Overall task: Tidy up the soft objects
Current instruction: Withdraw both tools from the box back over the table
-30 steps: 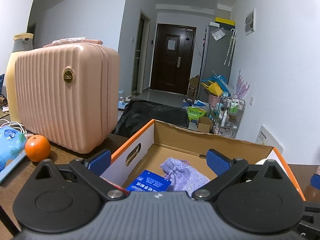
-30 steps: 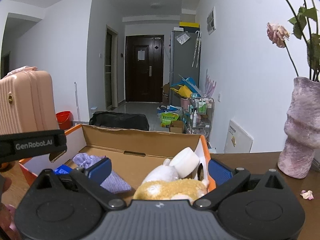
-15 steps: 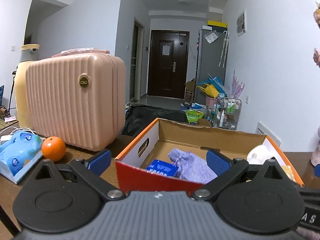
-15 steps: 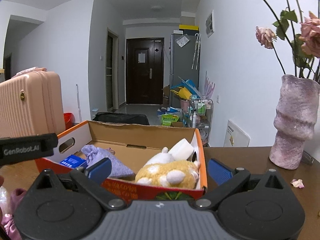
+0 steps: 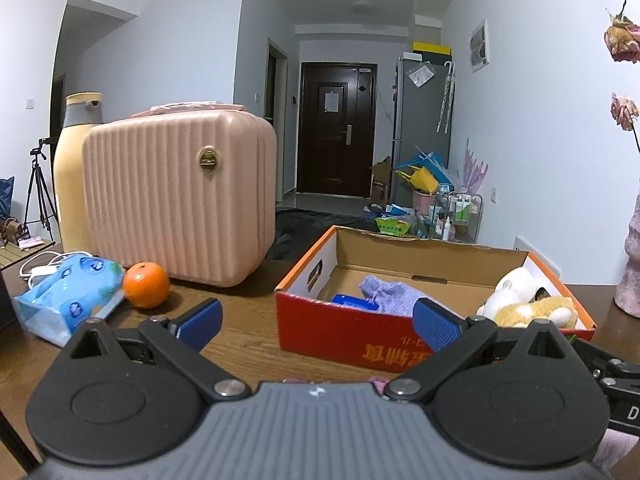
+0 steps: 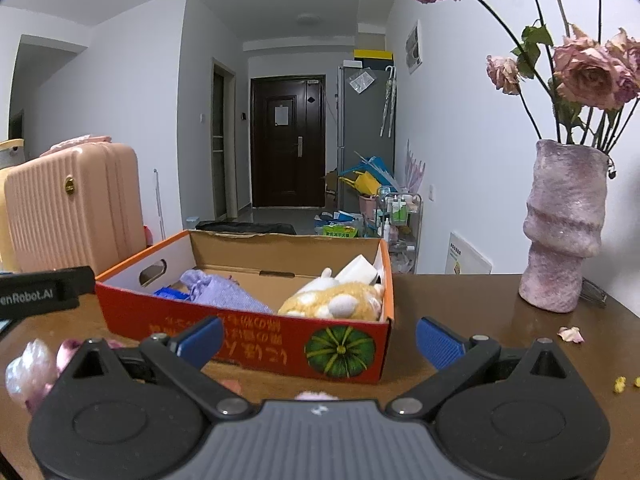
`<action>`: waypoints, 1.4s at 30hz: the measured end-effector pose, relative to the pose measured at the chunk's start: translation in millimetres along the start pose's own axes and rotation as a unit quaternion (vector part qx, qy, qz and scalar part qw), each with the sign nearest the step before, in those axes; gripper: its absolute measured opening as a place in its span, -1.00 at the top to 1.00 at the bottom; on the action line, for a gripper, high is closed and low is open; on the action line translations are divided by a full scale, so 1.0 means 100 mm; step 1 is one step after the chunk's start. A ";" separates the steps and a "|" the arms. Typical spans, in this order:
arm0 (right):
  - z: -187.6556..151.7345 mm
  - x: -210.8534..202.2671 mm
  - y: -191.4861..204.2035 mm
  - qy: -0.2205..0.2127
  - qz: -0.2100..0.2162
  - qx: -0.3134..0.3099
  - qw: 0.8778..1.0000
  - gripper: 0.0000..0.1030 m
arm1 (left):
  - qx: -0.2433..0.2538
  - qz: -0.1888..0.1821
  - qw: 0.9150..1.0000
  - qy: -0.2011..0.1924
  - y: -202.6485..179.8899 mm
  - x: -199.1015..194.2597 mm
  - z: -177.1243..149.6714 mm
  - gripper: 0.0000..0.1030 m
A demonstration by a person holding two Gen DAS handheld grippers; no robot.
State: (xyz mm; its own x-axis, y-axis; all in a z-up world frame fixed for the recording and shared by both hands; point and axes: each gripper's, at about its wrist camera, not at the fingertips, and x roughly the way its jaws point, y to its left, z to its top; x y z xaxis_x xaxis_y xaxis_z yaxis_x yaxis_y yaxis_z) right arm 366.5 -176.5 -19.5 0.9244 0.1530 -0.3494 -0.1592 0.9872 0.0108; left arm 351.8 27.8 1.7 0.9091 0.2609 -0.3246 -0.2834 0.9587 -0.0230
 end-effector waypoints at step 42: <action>-0.65 -1.39 0.53 -0.006 0.034 -0.043 0.998 -1.00 | 0.052 -0.037 0.998 0.016 0.80 -1.56 -0.57 -1.00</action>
State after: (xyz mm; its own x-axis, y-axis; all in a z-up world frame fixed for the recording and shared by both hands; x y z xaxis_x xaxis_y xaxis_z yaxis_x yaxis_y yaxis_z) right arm 207.4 -148.7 -31.0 0.9147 0.2210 -0.3384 -0.2506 0.9670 -0.0458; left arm 169.5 57.7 -3.3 0.9153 0.1874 -0.3565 -0.1815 0.9821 0.0501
